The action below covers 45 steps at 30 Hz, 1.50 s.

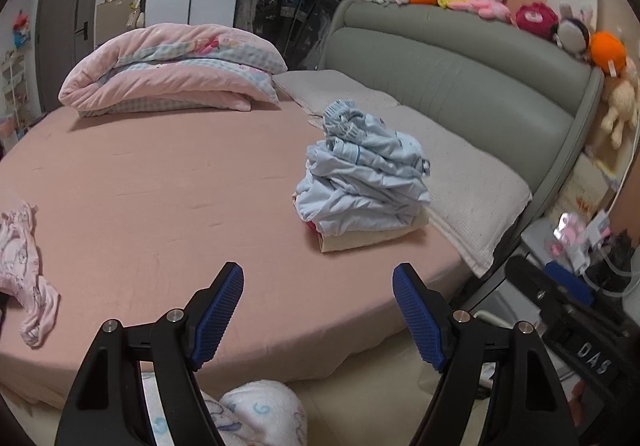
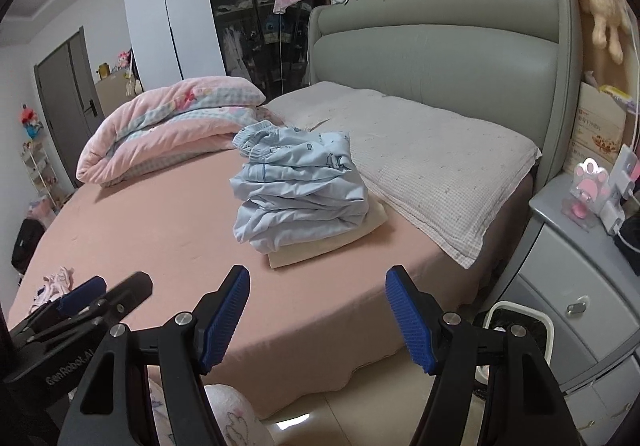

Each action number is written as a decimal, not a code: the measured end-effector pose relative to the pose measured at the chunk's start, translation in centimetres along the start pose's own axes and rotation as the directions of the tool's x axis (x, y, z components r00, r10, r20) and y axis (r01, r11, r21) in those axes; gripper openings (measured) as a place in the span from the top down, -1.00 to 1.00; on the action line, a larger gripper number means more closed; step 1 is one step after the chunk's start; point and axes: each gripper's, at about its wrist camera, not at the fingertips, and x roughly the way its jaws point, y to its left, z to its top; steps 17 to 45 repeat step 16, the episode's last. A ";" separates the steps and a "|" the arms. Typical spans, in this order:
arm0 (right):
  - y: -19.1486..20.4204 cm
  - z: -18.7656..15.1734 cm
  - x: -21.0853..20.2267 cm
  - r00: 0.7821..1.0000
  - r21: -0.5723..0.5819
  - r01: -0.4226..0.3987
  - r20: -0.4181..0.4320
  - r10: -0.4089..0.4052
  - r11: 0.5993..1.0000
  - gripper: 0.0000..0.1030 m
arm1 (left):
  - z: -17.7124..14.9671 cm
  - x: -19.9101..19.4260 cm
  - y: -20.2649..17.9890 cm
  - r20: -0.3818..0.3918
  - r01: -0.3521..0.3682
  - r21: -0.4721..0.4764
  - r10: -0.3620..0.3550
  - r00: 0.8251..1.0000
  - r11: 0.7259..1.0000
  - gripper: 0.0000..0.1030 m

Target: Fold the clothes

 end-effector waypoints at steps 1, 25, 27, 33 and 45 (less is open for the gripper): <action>-0.2 -0.1 0.0 1.000 0.004 0.003 -0.005 -0.003 1.000 -0.36 | -0.1 0.0 -0.2 0.000 0.001 0.007 -0.001 1.000 1.000 -0.48; -0.6 -0.6 0.1 0.999 0.004 0.020 -0.049 -0.020 1.000 -0.37 | -0.3 -1.2 0.5 0.013 0.015 -0.032 -0.015 1.000 0.999 -0.49; -0.6 -0.6 0.1 0.999 0.004 0.020 -0.049 -0.020 1.000 -0.37 | -0.3 -1.2 0.5 0.013 0.015 -0.032 -0.015 1.000 0.999 -0.49; -0.6 -0.6 0.1 0.999 0.004 0.020 -0.049 -0.020 1.000 -0.37 | -0.3 -1.2 0.5 0.013 0.015 -0.032 -0.015 1.000 0.999 -0.49; -0.6 -0.6 0.1 0.999 0.004 0.020 -0.049 -0.020 1.000 -0.37 | -0.3 -1.2 0.5 0.013 0.015 -0.032 -0.015 1.000 0.999 -0.49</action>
